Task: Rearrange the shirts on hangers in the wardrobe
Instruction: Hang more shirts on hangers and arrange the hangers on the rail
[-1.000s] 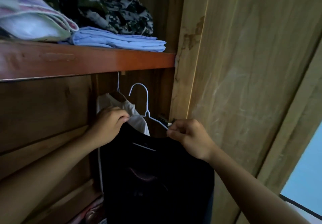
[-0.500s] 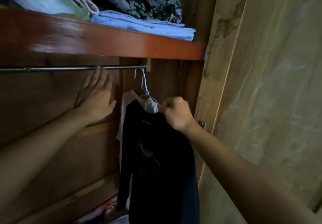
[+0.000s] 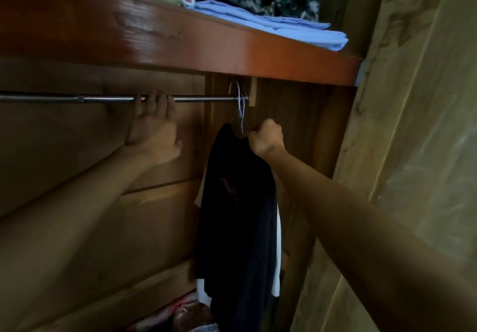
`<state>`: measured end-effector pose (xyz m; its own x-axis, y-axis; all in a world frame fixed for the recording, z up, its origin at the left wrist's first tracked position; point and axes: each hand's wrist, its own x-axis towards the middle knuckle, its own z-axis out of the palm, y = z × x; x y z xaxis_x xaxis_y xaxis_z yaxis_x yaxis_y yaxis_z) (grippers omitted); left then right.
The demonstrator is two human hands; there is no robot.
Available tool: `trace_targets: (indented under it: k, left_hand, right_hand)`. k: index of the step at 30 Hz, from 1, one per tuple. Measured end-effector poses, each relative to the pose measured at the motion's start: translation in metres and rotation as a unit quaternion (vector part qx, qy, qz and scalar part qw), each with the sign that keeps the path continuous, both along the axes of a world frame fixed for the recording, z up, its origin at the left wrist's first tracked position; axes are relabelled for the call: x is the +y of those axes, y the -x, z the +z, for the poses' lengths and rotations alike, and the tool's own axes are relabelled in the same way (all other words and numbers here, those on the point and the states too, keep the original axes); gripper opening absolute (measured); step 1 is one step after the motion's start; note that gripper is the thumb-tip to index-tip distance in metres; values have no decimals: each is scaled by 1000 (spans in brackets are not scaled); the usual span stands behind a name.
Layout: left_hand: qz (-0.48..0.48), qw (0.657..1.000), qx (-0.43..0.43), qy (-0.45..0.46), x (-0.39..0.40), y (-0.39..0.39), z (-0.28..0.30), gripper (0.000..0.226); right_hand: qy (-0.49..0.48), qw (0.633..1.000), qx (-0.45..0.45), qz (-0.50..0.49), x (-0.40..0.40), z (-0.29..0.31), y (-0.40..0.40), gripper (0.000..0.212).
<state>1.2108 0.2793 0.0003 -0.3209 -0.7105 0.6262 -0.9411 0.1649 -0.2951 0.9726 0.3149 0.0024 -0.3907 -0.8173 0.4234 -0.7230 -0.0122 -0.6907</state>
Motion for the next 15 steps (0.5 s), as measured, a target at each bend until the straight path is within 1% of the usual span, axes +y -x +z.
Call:
trace_targets:
  k: [2, 5, 7, 11, 15]
  left_hand:
    - [7, 1000, 1, 11, 2, 3, 1, 96]
    - [9, 1000, 11, 14, 3, 6, 1, 92]
    - [15, 1000, -2, 14, 2, 6, 0, 97]
    - [22, 999, -22, 14, 1, 5, -1, 104]
    - [20, 999, -20, 21, 0, 6, -3, 101]
  right_hand:
    - [-9, 1000, -3, 11, -10, -5, -5, 22]
    - [-8, 1000, 9, 8, -19, -14, -11, 13]
    - [-12, 1000, 12, 3, -23, -20, -11, 12]
    - [-27, 1000, -1, -15, -25, -32, -5, 23]
    - [-59, 998, 8, -18, -25, -40, 2, 28]
